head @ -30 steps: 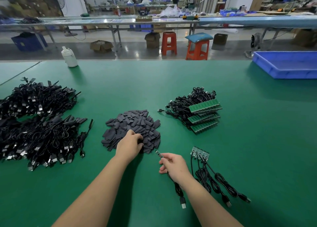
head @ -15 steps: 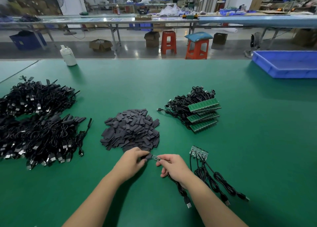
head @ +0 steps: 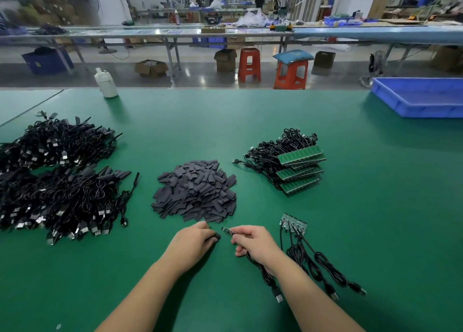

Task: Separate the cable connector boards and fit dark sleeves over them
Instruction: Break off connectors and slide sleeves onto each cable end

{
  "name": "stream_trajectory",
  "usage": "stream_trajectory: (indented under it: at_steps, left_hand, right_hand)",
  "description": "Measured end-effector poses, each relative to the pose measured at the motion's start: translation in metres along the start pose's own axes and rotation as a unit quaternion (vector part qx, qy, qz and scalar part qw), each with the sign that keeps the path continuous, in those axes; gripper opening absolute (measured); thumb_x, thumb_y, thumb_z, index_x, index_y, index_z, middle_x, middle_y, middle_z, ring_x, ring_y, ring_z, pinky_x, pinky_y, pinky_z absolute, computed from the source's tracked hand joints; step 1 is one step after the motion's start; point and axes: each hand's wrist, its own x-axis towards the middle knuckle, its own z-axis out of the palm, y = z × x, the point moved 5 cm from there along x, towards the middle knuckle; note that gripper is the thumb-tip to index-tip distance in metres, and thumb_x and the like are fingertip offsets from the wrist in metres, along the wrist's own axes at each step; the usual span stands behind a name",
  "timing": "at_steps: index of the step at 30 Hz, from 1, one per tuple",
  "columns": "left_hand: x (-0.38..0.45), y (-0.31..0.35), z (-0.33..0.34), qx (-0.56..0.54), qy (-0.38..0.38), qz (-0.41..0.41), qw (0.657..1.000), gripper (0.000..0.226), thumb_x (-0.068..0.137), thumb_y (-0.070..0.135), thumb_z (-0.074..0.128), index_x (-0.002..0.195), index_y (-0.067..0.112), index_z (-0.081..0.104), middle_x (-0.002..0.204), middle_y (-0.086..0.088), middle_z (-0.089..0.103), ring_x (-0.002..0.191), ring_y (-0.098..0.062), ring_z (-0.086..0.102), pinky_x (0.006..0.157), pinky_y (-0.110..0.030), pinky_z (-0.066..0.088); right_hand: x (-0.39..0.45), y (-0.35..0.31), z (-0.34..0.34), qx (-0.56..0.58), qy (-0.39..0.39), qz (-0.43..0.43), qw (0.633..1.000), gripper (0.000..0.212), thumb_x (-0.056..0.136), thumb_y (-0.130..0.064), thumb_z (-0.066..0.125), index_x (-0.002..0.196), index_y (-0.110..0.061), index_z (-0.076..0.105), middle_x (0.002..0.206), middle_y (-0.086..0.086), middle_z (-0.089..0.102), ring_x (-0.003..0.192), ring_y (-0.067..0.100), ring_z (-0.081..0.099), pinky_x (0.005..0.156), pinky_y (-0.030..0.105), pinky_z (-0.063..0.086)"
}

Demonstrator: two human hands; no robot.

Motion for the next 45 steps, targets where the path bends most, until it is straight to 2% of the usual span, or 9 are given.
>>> stream_trajectory:
  at_steps: [4,7,22,27,33,37,41,43,45]
  left_hand:
    - [-0.005,-0.007,-0.006,-0.194,0.050,-0.068,0.977,0.016,0.093,0.026,0.066,0.105,0.027,0.076,0.093,0.013,0.065,0.088,-0.001,0.060,0.083,-0.022,0.047]
    - [-0.007,-0.010,-0.005,-0.286,0.055,-0.094,0.952,0.015,0.089,0.021,0.071,0.101,0.029,0.077,0.087,0.018,0.067,0.087,0.001,0.061,0.080,-0.015,0.045]
    - [-0.009,-0.004,0.002,-0.326,-0.010,-0.145,0.934,0.013,0.091,0.030,0.069,0.101,0.030,0.077,0.090,0.021,0.073,0.087,0.008,0.063,0.079,-0.013,0.045]
    - [-0.010,-0.004,0.002,-0.347,-0.004,-0.160,0.924,0.012,0.093,0.026,0.066,0.100,0.030,0.075,0.056,0.027,0.060,0.052,0.011,0.052,0.053,-0.009,0.038]
    - [-0.013,-0.002,0.000,-0.354,-0.014,-0.167,0.920,0.014,0.095,0.026,0.064,0.103,0.025,0.075,0.047,0.026,0.054,0.045,0.010,0.049,0.047,-0.007,0.035]
    - [-0.013,-0.003,0.000,-0.352,-0.025,-0.170,0.920,0.013,0.095,0.028,0.064,0.100,0.026,0.075,0.045,0.023,0.052,0.042,0.007,0.045,0.044,-0.008,0.033]
    - [-0.010,-0.003,-0.002,-0.316,-0.053,-0.158,0.934,0.010,0.092,0.029,0.068,0.092,0.034,0.076,0.062,0.023,0.065,0.056,0.005,0.055,0.061,-0.015,0.044]
    - [-0.008,-0.005,-0.004,-0.297,-0.076,-0.153,0.939,0.009,0.089,0.028,0.071,0.093,0.034,0.077,0.082,0.021,0.073,0.080,0.001,0.067,0.079,-0.020,0.052]
    - [-0.006,-0.003,-0.007,-0.272,-0.088,-0.134,0.949,0.010,0.088,0.028,0.073,0.095,0.033,0.078,0.087,0.020,0.074,0.087,0.001,0.067,0.086,-0.022,0.053]
  right_hand:
    - [-0.002,0.000,-0.001,0.039,-0.003,-0.007,0.999,0.024,0.090,-0.001,0.066,0.099,-0.021,0.075,0.084,0.008,0.073,0.071,0.011,0.068,0.073,0.023,0.057]
    - [-0.002,0.002,-0.002,0.023,0.002,-0.012,1.000,0.025,0.091,-0.005,0.067,0.099,-0.026,0.076,0.089,0.008,0.076,0.076,0.011,0.071,0.076,0.022,0.057]
    - [-0.002,0.007,-0.002,-0.034,0.033,-0.043,0.998,0.025,0.094,-0.010,0.065,0.102,-0.032,0.074,0.081,0.001,0.075,0.080,0.013,0.075,0.090,0.033,0.058]
    - [-0.001,0.009,-0.004,-0.026,0.040,-0.040,0.998,0.029,0.094,-0.011,0.065,0.096,-0.038,0.074,0.078,-0.001,0.076,0.080,0.014,0.075,0.090,0.033,0.058]
    - [0.001,0.009,-0.001,-0.075,0.036,-0.053,0.995,0.030,0.094,-0.012,0.065,0.097,-0.041,0.072,0.085,0.000,0.076,0.081,0.010,0.074,0.090,0.040,0.058]
    - [-0.001,0.006,0.000,-0.109,0.036,-0.069,0.991,0.027,0.095,-0.012,0.063,0.103,-0.036,0.073,0.087,-0.002,0.074,0.081,0.007,0.073,0.088,0.033,0.058]
    - [-0.008,0.001,0.001,-0.136,0.048,-0.085,0.986,0.024,0.096,-0.009,0.060,0.110,-0.022,0.075,0.090,-0.009,0.070,0.077,0.005,0.071,0.082,0.020,0.056]
    - [-0.012,-0.004,0.004,-0.178,0.048,-0.105,0.977,0.024,0.097,-0.010,0.059,0.111,-0.021,0.075,0.093,-0.010,0.068,0.078,0.004,0.069,0.082,0.020,0.055]
    - [-0.016,-0.010,0.009,-0.232,0.044,-0.132,0.963,0.025,0.097,-0.011,0.059,0.112,-0.023,0.075,0.097,-0.009,0.068,0.082,0.006,0.065,0.083,0.022,0.054]
